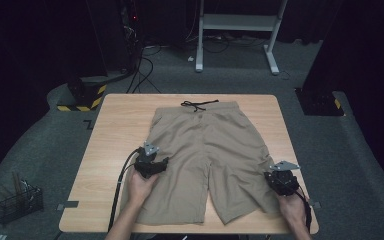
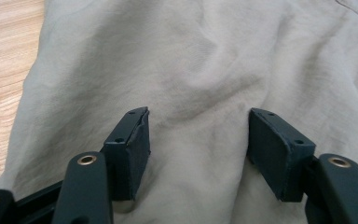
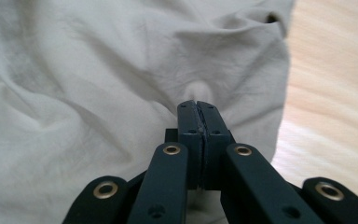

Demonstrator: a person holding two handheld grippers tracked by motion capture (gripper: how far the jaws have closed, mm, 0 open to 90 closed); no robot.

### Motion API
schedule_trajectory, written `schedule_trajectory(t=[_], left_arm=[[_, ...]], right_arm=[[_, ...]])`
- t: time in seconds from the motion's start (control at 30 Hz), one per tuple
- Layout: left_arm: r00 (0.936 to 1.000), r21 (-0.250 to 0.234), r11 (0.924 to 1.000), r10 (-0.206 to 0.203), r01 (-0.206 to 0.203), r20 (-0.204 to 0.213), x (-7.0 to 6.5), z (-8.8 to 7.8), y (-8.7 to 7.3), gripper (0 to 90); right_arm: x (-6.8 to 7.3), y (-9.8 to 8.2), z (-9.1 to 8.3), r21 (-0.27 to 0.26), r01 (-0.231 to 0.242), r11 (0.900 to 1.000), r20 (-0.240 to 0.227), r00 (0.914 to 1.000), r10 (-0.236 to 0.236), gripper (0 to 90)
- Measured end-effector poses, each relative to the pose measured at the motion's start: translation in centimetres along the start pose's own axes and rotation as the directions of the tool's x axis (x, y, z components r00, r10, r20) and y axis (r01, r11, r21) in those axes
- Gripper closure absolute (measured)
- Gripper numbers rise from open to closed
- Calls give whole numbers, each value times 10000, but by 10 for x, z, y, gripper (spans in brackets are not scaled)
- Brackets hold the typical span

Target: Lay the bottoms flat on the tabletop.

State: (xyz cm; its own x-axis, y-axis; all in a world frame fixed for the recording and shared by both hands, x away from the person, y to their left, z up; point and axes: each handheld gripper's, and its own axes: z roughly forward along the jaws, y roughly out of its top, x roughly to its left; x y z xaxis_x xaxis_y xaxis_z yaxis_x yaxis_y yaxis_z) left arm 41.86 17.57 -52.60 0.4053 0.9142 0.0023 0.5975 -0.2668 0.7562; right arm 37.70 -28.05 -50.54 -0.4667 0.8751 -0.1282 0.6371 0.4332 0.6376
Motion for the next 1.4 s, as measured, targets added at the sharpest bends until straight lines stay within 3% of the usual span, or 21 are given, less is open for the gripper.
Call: schedule_trajectory(t=[0.13, 0.23, 0.33, 0.4, 0.47, 0.57, 0.67, 0.83, 1.07, 1.17, 1.27, 1.4], left_arm=[[10000, 11, 10000, 14, -14, -30, 0, 0, 0, 385], [10000, 23, 10000, 10, -10, -20, 0, 0, 0, 384], [10000, 24, 10000, 5, -5, -23, 0, 0, 0, 382], [10000, 26, 10000, 16, -16, -38, 0, 0, 0, 382], [10000, 35, 10000, -6, 7, -53, 0, 0, 0, 378], [10000, 42, 10000, -3, 3, -58, 0, 0, 0, 376], [10000, 49, 10000, -8, 8, -57, 0, 0, 0, 376], [10000, 19, 10000, -55, 55, -44, 0, 0, 0, 375], [10000, 25, 10000, -31, 31, -55, 0, 0, 0, 376], [10000, 18, 10000, -18, 18, -63, 0, 0, 0, 375], [10000, 36, 10000, 22, -22, -72, 0, 0, 0, 376], [10000, 50, 10000, 3, -3, -56, 0, 0, 0, 375]], right_arm=[[-14, 5, -9, -586, -474, 9972, 31, 9989, 477, 896], [-21, 10, -9, -773, -521, 9956, 297, 9981, 545, 895], [-28, 14, 5, -128, -416, 9991, 550, 9976, 423, 873], [-29, 13, 12, 279, -307, 9991, 667, 9974, 287, 784], [-25, 13, 10, 107, -299, 9995, 455, 9985, 293, 714], [-14, 16, -3, -609, -292, 9977, 194, 9993, 305, 637], [-1, 22, -7, -920, -61, 9957, -312, 9995, 32, 618], [16, 28, 4, -1076, 365, 9935, -785, 9959, -451, 651], [33, 34, 15, -885, 500, 9948, -1426, 9878, -623, 659], [34, 35, 22, -633, 460, 9969, -1630, 9850, -558, 700], [41, 34, 26, -333, 837, 9959, -1837, 9790, -884, 750], [47, 30, 24, -402, 746, 9964, -2079, 9748, -813, 790]])
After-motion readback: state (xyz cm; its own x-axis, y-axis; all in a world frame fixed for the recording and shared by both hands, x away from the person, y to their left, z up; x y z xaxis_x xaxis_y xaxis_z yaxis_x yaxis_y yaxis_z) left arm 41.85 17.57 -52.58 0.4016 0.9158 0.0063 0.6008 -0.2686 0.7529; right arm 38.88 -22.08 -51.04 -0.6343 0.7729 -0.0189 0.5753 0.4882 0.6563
